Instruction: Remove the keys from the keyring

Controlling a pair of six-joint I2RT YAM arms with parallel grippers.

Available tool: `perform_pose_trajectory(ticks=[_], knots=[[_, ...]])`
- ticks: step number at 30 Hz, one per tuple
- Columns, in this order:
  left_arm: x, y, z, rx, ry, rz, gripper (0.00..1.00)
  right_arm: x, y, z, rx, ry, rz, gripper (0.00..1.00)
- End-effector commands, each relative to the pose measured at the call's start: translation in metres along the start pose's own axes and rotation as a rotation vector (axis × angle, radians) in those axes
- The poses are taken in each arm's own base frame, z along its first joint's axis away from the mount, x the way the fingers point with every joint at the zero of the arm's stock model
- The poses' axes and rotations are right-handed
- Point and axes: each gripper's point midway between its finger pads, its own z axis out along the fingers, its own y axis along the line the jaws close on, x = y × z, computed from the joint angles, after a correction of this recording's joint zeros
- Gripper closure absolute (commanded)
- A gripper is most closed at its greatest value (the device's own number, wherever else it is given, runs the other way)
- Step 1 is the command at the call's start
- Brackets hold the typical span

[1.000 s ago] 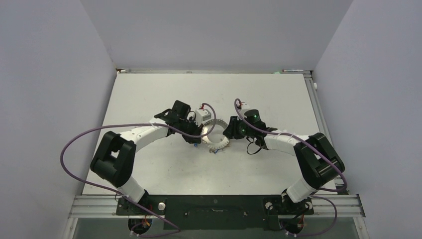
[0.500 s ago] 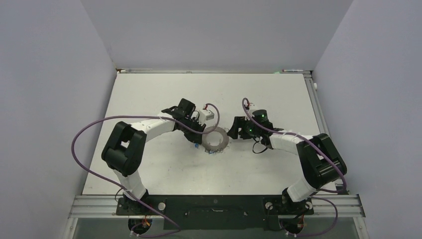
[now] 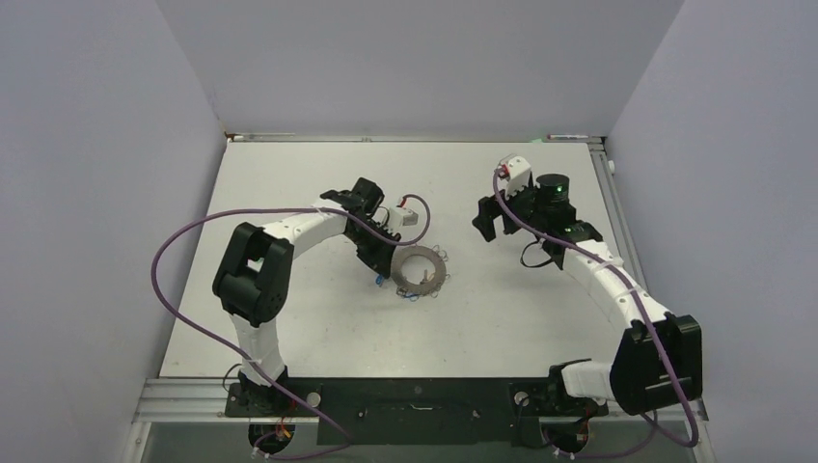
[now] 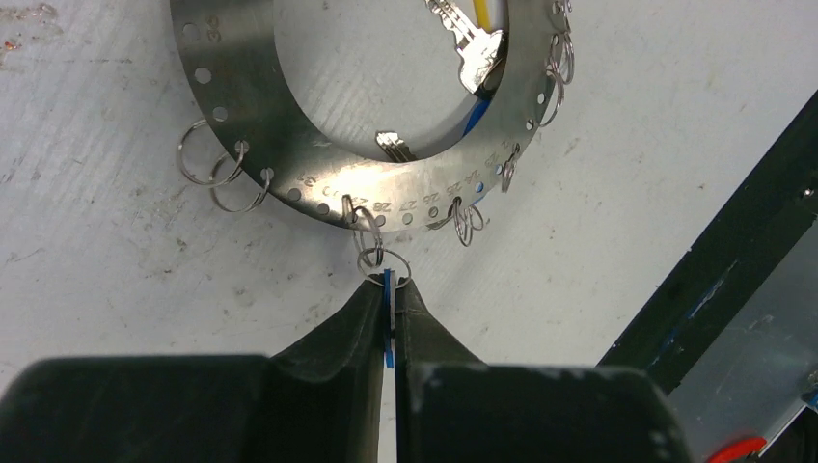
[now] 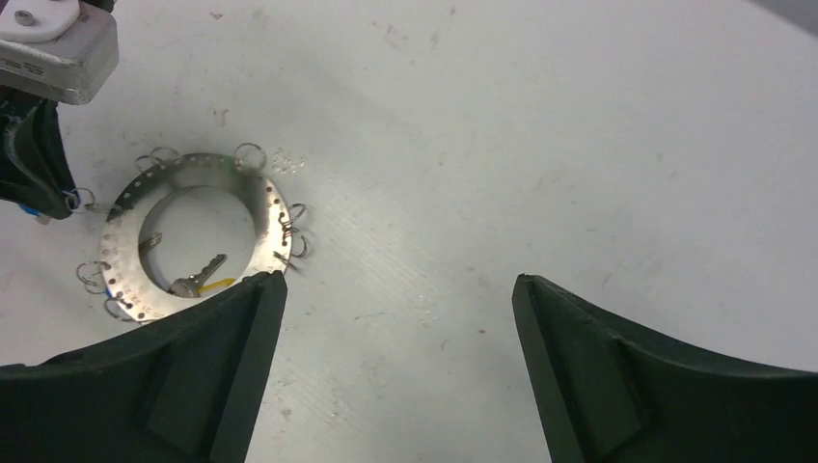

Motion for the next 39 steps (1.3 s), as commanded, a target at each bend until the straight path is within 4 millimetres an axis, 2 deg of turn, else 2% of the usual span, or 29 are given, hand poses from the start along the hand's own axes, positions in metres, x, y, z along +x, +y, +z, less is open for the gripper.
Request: perform_pose_trajectory(ticks=[1, 5, 7, 9, 11, 14, 16, 20, 24, 26, 33, 36, 39], knots=[[-0.001, -0.008, -0.017, 0.049, 0.040, 0.012, 1.00, -0.026, -0.012, -0.021, 0.052, -0.094, -0.259, 0.10], [-0.006, -0.010, -0.023, 0.091, 0.053, 0.073, 1.00, -0.038, -0.008, -0.012, 0.027, -0.186, -0.261, 0.10], [-0.003, -0.004, -0.022, 0.075, 0.076, 0.090, 1.00, -0.032, -0.002, -0.004, -0.047, -0.169, -0.297, 0.10], [0.001, 0.003, -0.020, 0.073, 0.093, 0.086, 1.00, -0.010, 0.011, 0.002, -0.182, -0.079, -0.403, 0.10], [0.005, 0.013, -0.019, 0.085, 0.103, 0.060, 1.00, 0.010, 0.017, 0.004, -0.221, 0.004, -0.403, 0.10], [0.008, 0.021, -0.015, 0.150, 0.115, 0.006, 1.00, 0.054, 0.032, -0.016, -0.374, 0.236, -0.422, 0.09], [0.010, 0.022, -0.012, 0.187, 0.135, 0.006, 1.00, 0.074, 0.036, -0.027, -0.467, 0.341, -0.378, 0.10], [0.015, 0.023, -0.004, 0.205, 0.145, 0.009, 1.00, 0.067, 0.051, -0.030, -0.528, 0.251, -0.289, 0.08], [0.011, 0.022, -0.001, 0.223, 0.113, -0.019, 1.00, 0.036, 0.070, -0.010, -0.482, 0.033, -0.336, 0.04], [0.007, 0.018, -0.001, 0.239, 0.092, -0.024, 1.00, 0.027, 0.085, 0.000, -0.523, -0.004, -0.352, 0.02], [0.017, 0.018, 0.001, 0.245, 0.124, -0.047, 1.00, 0.012, 0.136, 0.033, -0.646, -0.141, -0.477, 0.30], [0.018, 0.020, 0.002, 0.238, 0.134, -0.054, 1.00, 0.016, 0.155, 0.047, -0.661, -0.175, -0.555, 0.38], [0.019, 0.022, 0.003, 0.237, 0.139, -0.069, 1.00, 0.032, 0.174, 0.061, -0.659, -0.147, -0.685, 0.41]])
